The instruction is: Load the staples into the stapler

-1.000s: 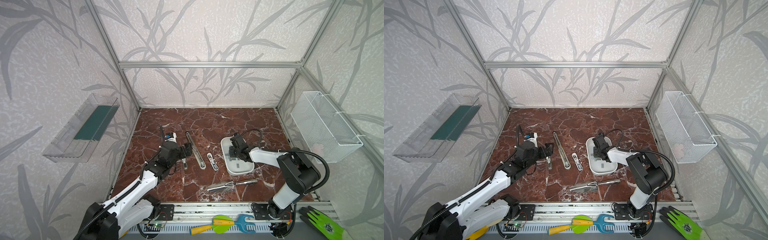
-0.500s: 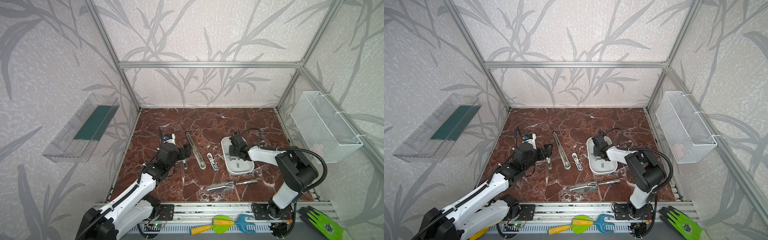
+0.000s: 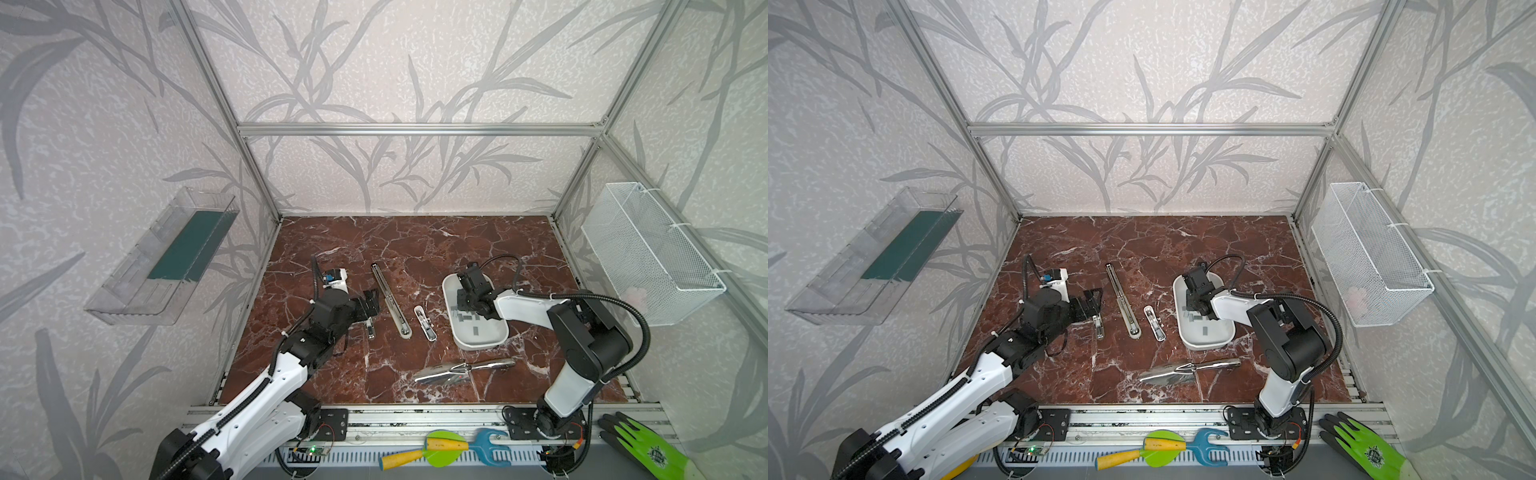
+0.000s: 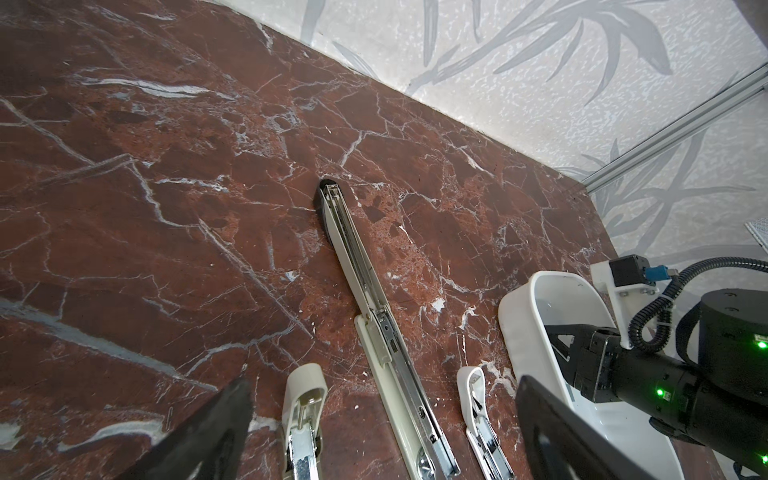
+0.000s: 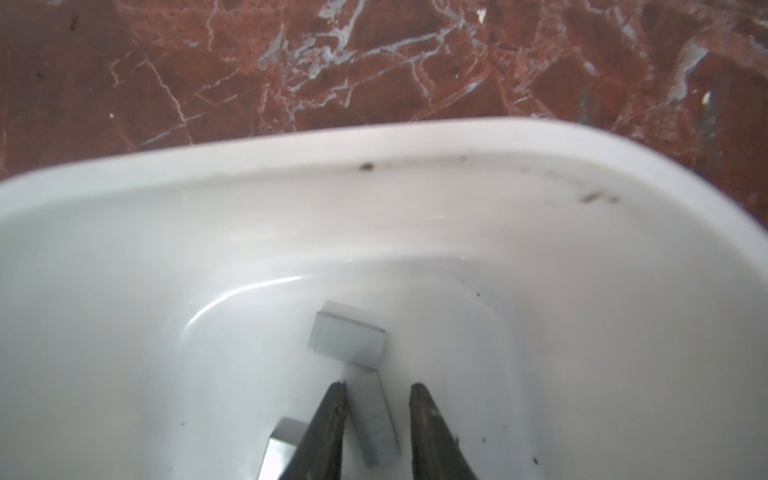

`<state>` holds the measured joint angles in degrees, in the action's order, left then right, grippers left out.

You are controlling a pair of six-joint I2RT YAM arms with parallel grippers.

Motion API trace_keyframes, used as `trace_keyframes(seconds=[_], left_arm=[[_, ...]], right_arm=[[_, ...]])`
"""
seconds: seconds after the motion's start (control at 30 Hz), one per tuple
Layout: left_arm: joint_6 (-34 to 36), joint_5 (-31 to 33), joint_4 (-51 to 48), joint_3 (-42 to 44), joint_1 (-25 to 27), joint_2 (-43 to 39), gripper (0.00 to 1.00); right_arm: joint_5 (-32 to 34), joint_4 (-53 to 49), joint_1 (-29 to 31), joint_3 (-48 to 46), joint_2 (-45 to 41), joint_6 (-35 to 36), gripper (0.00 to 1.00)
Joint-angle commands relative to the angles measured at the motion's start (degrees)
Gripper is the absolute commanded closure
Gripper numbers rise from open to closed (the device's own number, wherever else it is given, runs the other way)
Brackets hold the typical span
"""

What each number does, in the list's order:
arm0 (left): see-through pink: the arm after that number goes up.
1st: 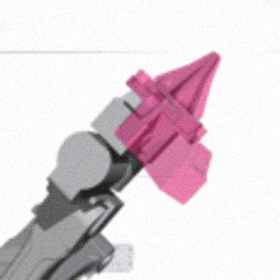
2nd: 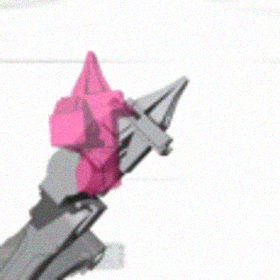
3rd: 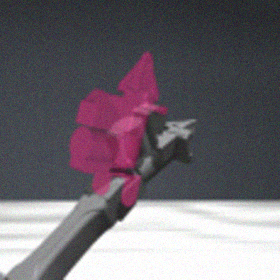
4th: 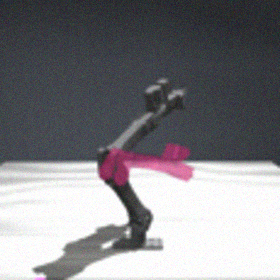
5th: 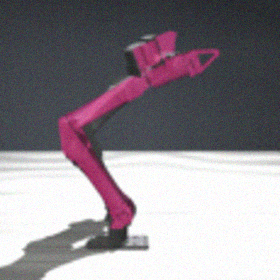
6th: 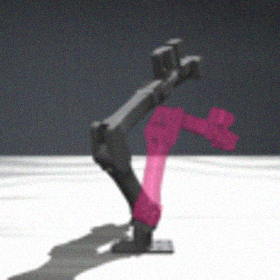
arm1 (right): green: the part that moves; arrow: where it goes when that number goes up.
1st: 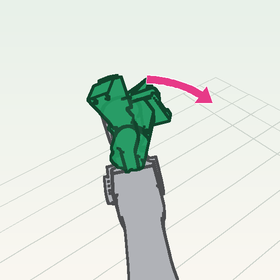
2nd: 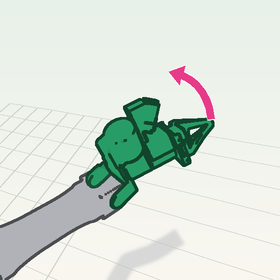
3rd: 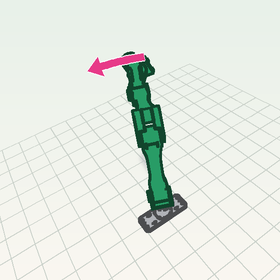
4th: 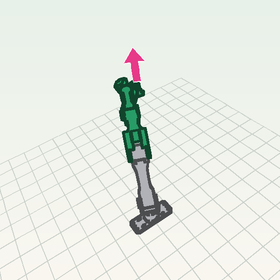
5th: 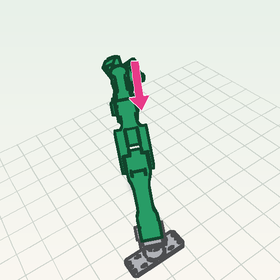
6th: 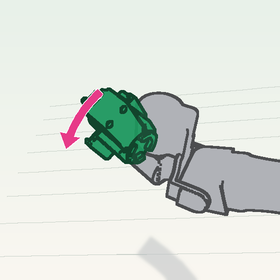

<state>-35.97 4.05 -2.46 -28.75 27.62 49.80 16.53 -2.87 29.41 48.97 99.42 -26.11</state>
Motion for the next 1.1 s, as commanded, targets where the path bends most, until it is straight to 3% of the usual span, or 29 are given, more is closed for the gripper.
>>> trace_keyframes(seconds=[0.0, 0.33, 0.7, 1.07], left_arm=[[0.3, 1.0, -0.3, 0.6, -0.2, -0.2, 0.01], [0.2, 0.9, -0.2, 0.3, -0.3, 0.5, 0.01], [0.3, 0.9, -0.1, 0.3, -0.3, 0.8, 0.01], [0.2, 0.8, 0.3, 0.8, -0.3, 1.2, 0.01]], right_arm=[[0.2, -2.4, -0.2, 0.9, 1.7, 0.2, 0.73], [-0.6, -2.6, -0.2, 2.4, 3.4, 0.4, 0.71], [-0.7, -2.8, -0.2, 2.3, 3.7, 0.5, 0.83], [-0.2, -2.9, -0.3, -0.6, -1.3, 0.2, 0.85]])
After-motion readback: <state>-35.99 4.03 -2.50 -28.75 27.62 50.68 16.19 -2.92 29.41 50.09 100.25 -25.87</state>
